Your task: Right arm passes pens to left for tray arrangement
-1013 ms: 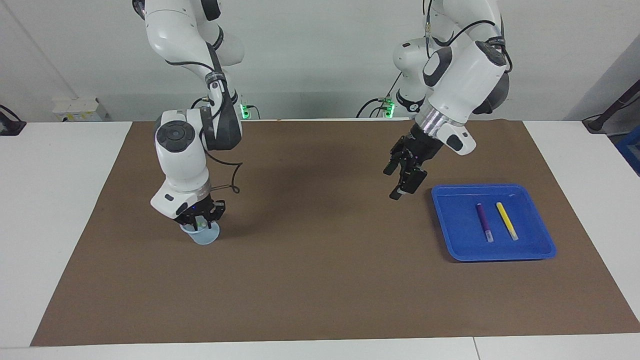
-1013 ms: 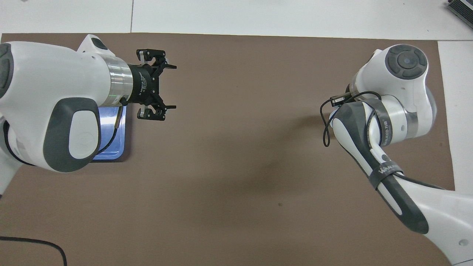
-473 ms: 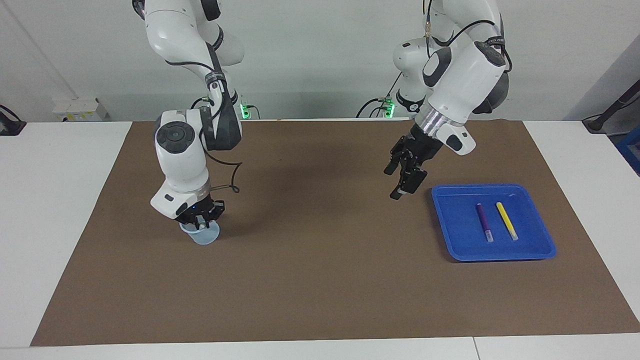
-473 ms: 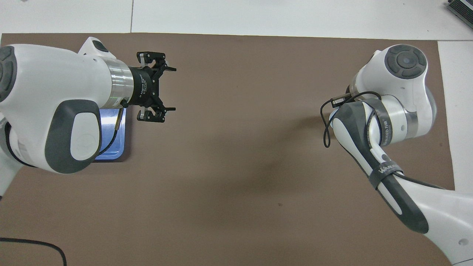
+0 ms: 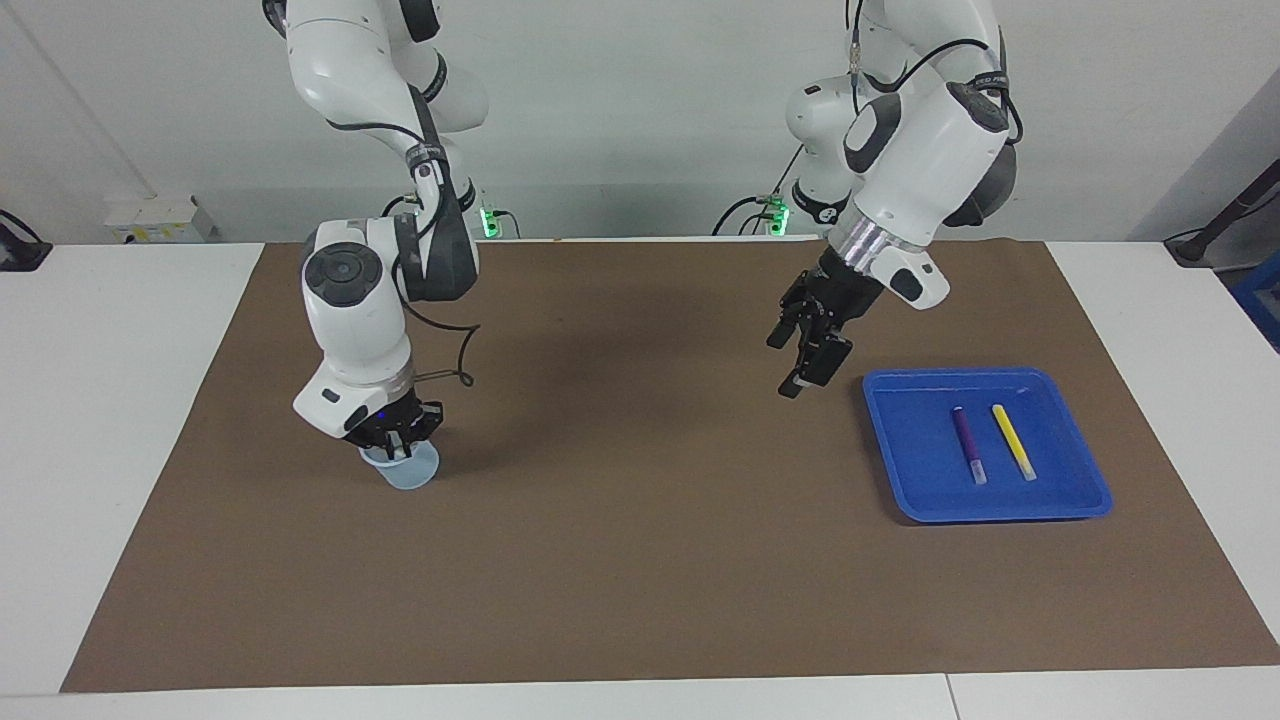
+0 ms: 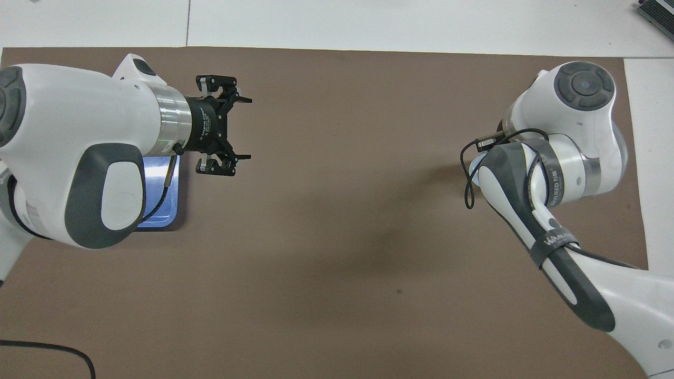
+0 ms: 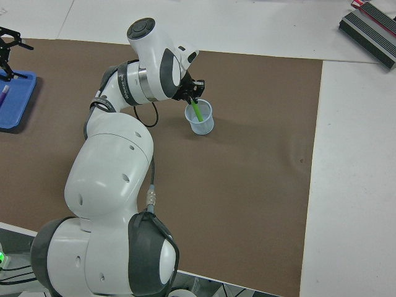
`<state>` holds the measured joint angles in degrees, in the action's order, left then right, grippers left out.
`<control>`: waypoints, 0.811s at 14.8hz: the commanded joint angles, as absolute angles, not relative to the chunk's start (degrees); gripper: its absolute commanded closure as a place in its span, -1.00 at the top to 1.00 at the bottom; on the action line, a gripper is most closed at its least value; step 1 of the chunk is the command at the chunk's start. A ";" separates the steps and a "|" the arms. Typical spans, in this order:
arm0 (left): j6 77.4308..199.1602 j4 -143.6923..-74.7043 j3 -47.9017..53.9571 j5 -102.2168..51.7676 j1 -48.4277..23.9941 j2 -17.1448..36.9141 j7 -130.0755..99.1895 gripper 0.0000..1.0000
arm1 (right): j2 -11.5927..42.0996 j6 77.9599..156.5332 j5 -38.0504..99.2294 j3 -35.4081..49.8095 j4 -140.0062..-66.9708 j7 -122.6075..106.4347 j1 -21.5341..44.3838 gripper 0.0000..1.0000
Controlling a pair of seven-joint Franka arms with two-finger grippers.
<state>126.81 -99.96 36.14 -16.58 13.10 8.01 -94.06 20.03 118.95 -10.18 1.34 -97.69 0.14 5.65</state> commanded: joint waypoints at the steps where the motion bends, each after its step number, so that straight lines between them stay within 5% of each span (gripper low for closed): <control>1: 125.86 -102.91 35.60 -16.17 12.13 5.19 -94.57 1.00 | 19.34 116.20 -11.16 1.50 -96.77 -1.58 5.10 -0.79; 8: 126.03 -102.65 35.77 -16.26 9.76 5.10 -95.36 1.00 | 13.11 111.63 -9.94 1.32 -95.54 -3.69 3.08 -1.00; 12: 126.12 -103.09 35.77 -16.44 6.51 4.92 -103.68 1.00 | 11.51 102.33 -2.21 1.23 -86.08 -3.43 2.46 -1.00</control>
<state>126.03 -101.35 36.47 -16.57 7.87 6.73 -98.82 11.76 107.38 -5.71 0.88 -91.57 -1.78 3.13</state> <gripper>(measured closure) 0.000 0.819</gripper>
